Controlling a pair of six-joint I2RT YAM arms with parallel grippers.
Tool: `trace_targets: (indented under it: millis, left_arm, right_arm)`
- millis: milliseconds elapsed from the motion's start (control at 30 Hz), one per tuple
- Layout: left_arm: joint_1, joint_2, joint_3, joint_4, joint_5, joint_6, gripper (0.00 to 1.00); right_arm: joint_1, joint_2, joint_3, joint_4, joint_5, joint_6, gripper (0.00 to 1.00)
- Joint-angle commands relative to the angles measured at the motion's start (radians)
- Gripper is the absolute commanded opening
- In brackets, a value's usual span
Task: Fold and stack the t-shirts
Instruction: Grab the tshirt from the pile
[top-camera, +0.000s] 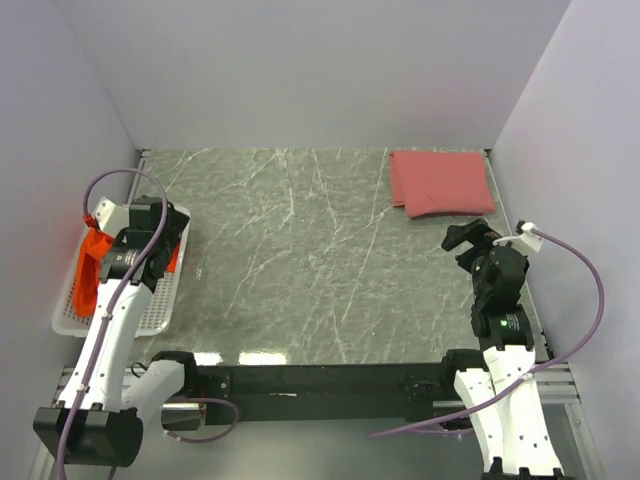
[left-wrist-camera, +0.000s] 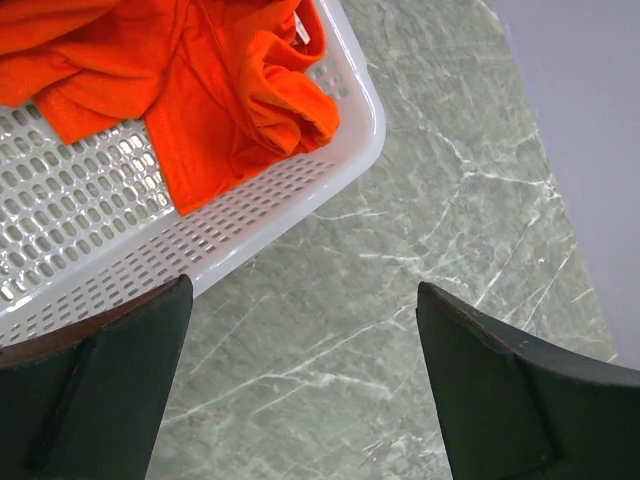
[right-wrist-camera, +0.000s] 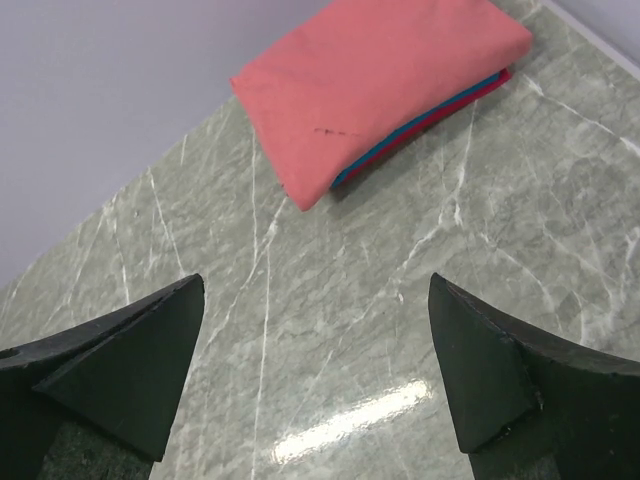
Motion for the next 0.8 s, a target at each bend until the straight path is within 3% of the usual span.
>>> trace_targets:
  millis: [0,200,267,433,533,600,700,733,767]
  left_arm:
    - [0.027,0.032,0.007,0.063,0.02,0.028,0.99]
    - [0.268,0.248,0.024,0.186,0.228,0.088,1.0]
    - [0.311,0.322,0.018,0.291,0.209,0.088,0.99]
    - [0.366,0.526,0.057,0.402,0.238,0.137,0.97]
    - [0.371,0.61,0.105,0.395,0.235,0.152,0.88]
    - [0.372,0.632,0.111,0.417,0.244,0.169,0.77]
    - [0.372,0.648,0.117,0.43,0.262,0.186,0.46]
    - [0.374,0.648,0.125,0.422,0.268,0.191,0.3]
    - [0.377,0.644,0.136,0.405,0.27,0.192,0.01]
  right_arm:
    - [-0.002,0.015,0.04,0.022,0.0,0.016,0.99]
    - [0.0,0.046,0.037,0.036,-0.076,-0.016,0.99]
    - [0.0,0.066,0.037,0.039,-0.098,-0.027,0.99]
    - [0.0,0.11,0.042,0.039,-0.133,-0.031,0.99]
    - [-0.002,0.126,0.032,0.05,-0.15,-0.018,0.99]
    - [-0.002,0.133,0.026,0.061,-0.15,-0.015,0.99]
    - [0.0,0.135,0.032,0.053,-0.173,-0.016,0.99]
    - [-0.002,0.133,0.032,0.05,-0.173,-0.018,0.99]
    - [-0.002,0.129,0.037,0.047,-0.172,-0.019,0.99]
